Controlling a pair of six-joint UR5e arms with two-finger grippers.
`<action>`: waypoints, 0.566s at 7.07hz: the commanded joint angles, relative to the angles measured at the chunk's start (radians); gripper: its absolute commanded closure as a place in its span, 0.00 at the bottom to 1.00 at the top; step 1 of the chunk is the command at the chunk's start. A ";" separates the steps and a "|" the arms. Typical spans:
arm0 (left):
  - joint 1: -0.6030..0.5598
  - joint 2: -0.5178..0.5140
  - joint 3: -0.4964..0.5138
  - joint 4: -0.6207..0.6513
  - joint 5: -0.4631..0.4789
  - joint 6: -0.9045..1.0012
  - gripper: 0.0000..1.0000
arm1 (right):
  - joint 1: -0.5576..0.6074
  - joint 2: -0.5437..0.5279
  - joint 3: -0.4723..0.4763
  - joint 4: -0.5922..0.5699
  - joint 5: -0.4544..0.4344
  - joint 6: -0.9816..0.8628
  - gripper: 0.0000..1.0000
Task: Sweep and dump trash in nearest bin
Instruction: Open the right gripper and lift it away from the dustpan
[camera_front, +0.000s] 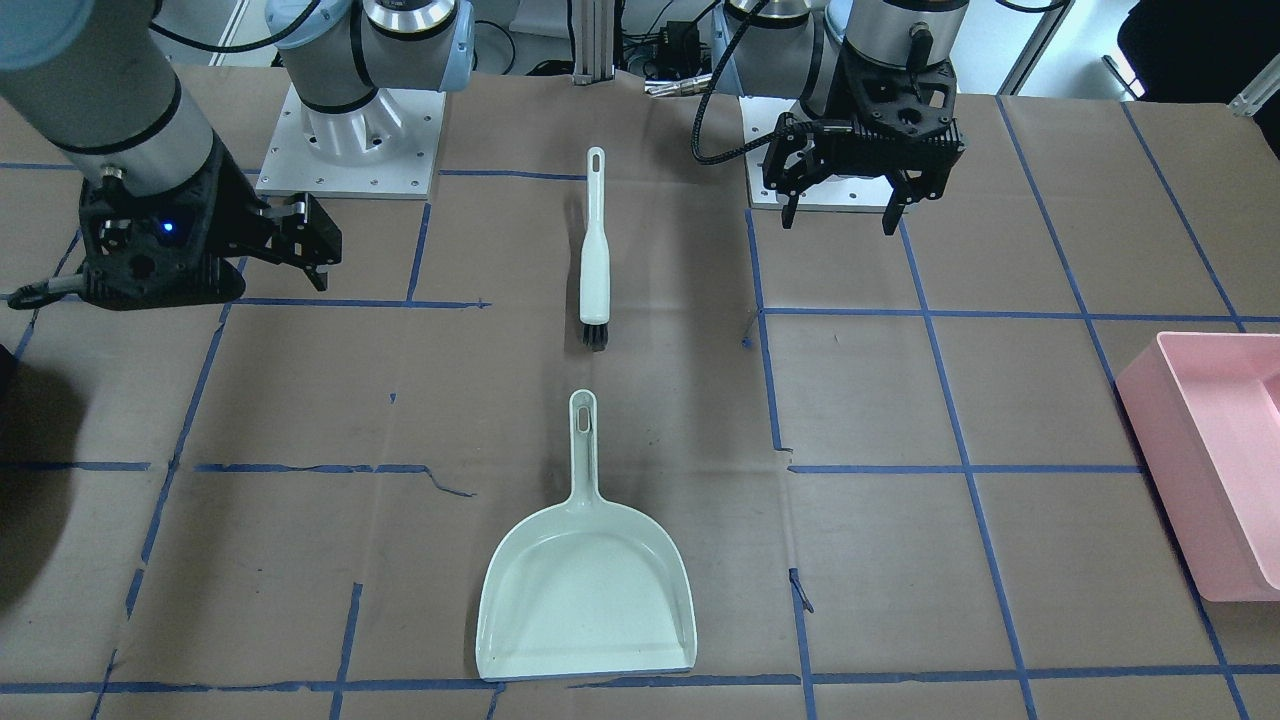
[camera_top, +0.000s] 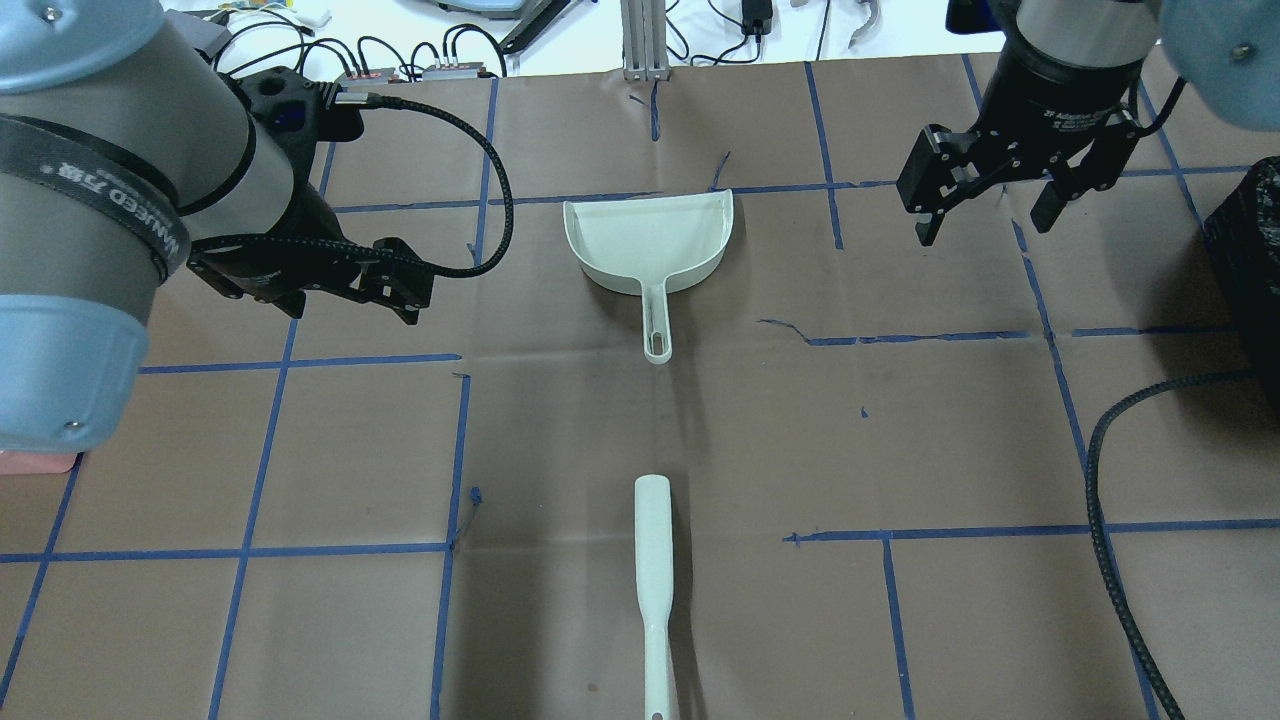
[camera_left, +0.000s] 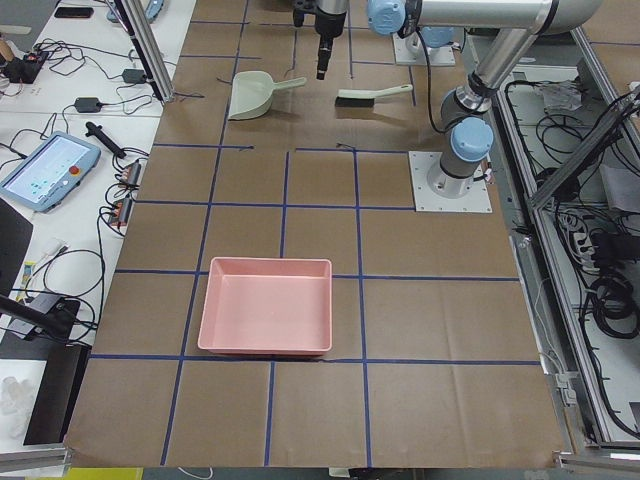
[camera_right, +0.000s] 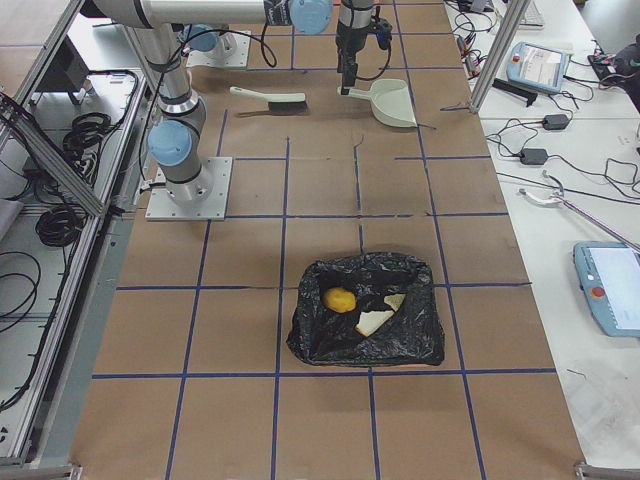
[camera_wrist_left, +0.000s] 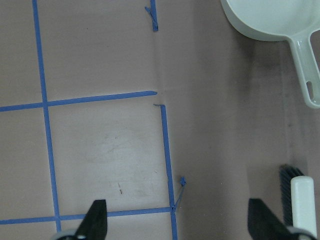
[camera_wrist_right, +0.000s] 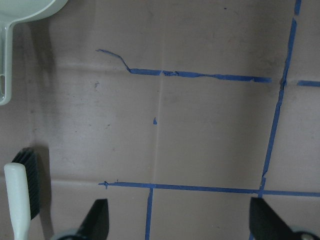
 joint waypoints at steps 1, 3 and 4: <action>0.000 0.002 0.000 0.000 -0.003 -0.001 0.01 | 0.005 -0.047 0.059 -0.086 0.005 0.029 0.00; 0.000 0.003 0.000 0.000 -0.003 -0.003 0.01 | 0.037 -0.041 0.056 -0.088 -0.012 0.029 0.00; 0.000 0.003 0.000 0.000 -0.006 -0.003 0.01 | 0.039 -0.040 0.056 -0.087 -0.013 0.029 0.00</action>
